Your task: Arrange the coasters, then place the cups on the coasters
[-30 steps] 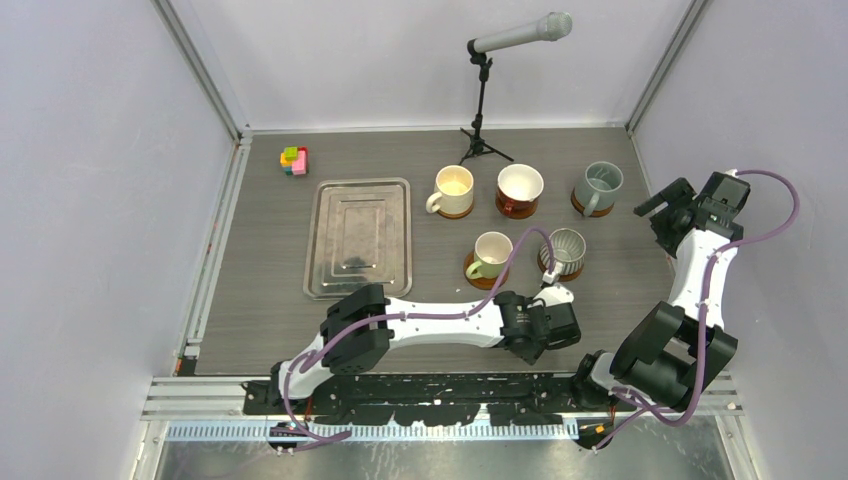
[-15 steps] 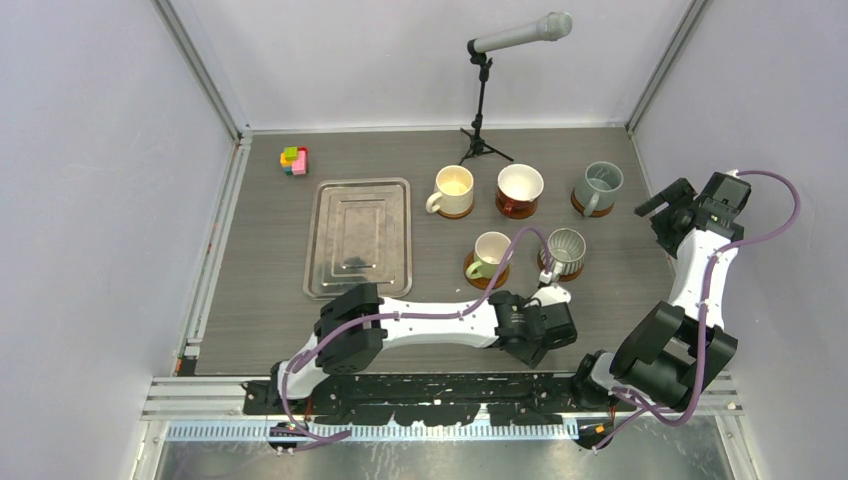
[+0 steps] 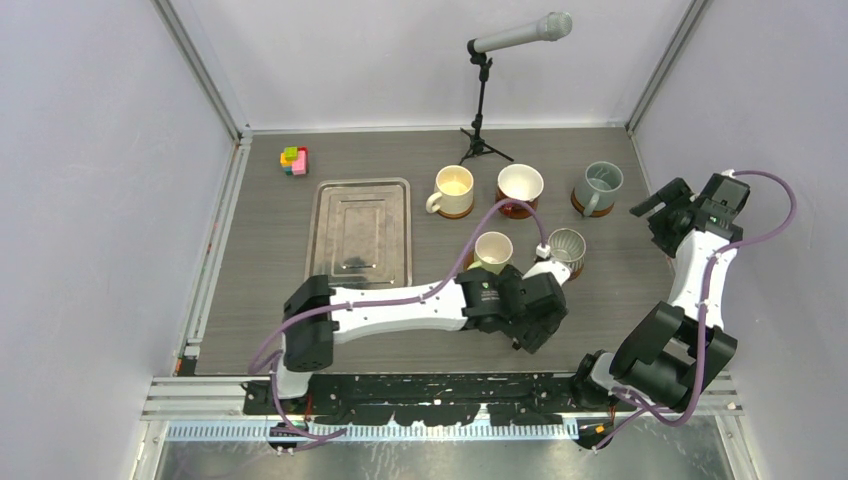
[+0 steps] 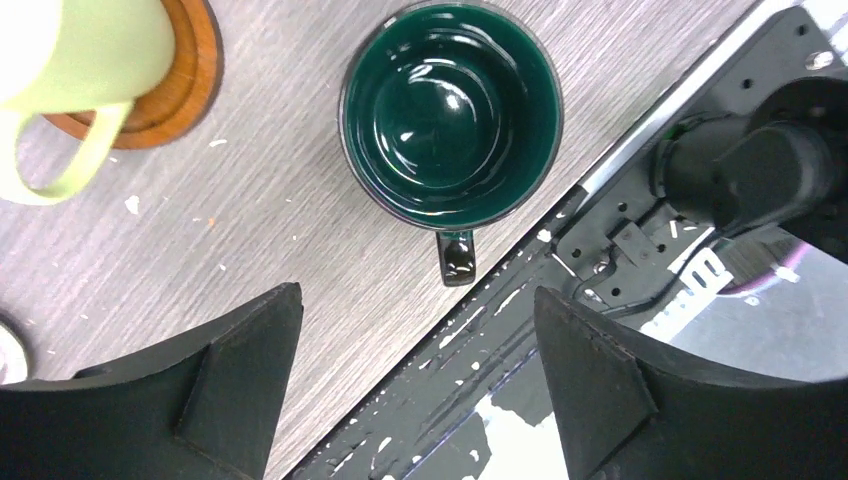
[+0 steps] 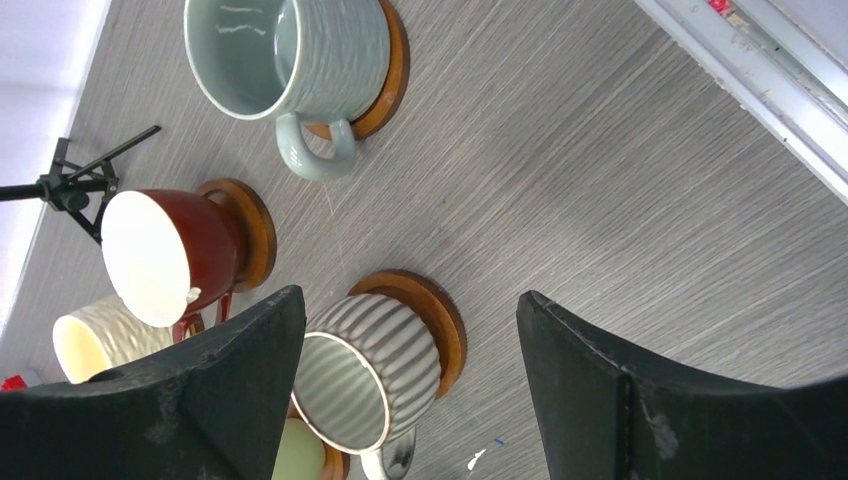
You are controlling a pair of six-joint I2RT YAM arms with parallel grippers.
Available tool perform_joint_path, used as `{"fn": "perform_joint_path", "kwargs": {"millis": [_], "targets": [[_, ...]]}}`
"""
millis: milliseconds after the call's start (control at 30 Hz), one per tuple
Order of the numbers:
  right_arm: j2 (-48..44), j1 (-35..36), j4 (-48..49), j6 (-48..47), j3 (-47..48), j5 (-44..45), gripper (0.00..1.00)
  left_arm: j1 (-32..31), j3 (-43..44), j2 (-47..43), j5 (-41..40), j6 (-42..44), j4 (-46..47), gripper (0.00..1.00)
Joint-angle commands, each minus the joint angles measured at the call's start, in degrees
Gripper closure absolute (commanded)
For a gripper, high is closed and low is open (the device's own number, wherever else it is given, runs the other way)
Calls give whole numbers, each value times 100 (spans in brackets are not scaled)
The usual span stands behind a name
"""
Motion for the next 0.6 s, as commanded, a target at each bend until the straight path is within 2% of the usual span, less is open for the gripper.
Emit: {"fn": "perform_joint_path", "kwargs": {"millis": [0,100,300,400,567], "targets": [[-218,-30,238,-138,-35,-272,18,113,242,-672,365,550,-113,11],[-221,-30,249,-221,-40,-482,18,344,240,-935,620,735,-167,4],[-279,-25,327,-409,-101,-1150,18,1857,123,-1452,2651,1146,124,0],[-238,-28,298,-544,-104,-1422,18,2437,468,-1591,2897,1693,-121,0],[-195,-23,261,-698,-43,-1848,18,3533,930,-1695,2957,2007,-591,0]]}}
